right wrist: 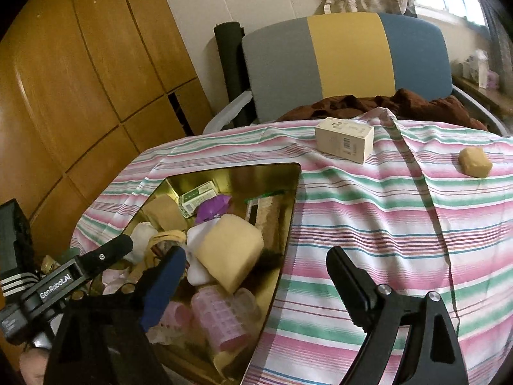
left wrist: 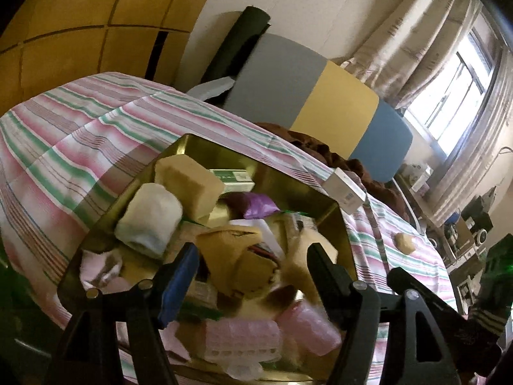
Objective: Organize objects
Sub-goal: 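Release the knit toy and yellow sponge into the tray with both tools, then grasp the white box with the left tool while the right tool grasps another yellow sponge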
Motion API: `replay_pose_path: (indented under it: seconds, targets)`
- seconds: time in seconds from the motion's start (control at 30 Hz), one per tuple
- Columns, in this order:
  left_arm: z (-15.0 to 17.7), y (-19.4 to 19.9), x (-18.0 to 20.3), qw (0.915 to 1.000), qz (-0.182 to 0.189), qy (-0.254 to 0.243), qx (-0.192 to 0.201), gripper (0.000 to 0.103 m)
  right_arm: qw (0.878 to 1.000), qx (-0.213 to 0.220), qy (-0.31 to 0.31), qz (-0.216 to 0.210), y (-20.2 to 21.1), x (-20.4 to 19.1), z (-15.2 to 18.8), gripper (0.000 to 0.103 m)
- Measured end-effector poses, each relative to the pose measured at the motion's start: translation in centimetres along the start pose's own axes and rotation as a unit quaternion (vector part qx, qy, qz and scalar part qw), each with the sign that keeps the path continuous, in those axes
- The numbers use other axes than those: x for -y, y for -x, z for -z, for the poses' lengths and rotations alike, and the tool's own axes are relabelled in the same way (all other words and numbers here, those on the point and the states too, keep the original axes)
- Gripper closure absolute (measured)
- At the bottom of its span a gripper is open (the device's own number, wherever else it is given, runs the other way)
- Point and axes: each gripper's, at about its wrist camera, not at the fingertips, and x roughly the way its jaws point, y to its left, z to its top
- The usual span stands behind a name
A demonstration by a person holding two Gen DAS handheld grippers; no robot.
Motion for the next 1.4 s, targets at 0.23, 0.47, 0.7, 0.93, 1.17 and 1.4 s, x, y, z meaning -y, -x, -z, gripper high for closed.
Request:
replay_pose_path:
  seconds: [0.23,0.47,0.7,0.93,1.17,1.4]
  targets:
    - [0.7,-0.2,2.3,0.9995,0.014,-0.027,-0.011,0.032,1.000,0.004,-0.003,0.006,0.7,0.8,0.0,0.013]
    - [1.4,-0.6,4.4,0.9982,0.023,-0.049,-0.026,0.032,1.000,0.010,-0.010,0.018,1.5,2.3,-0.1,0.013]
    - [1.9,-0.7,6.9,0.9960,0.038,-0.074,-0.034,0.031,0.999,0.013,-0.019,0.041,2.2,5.2,0.1,0.013]
    - [2.9,-1.4,10.3,0.9908,0.061,-0.108,-0.054,0.031,0.995,0.007,-0.035,0.091,2.1,10.5,0.8,0.013]
    - [4.0,-3.2,14.3,0.9825,0.063,-0.157,-0.079,0.021,0.987,-0.003,-0.063,0.146,1.9,17.2,1.1,0.013]
    - [4.6,-4.8,17.2,0.9759,0.075,-0.180,-0.098,0.019,0.978,0.012,-0.060,0.198,1.4,23.8,-1.5,0.013]
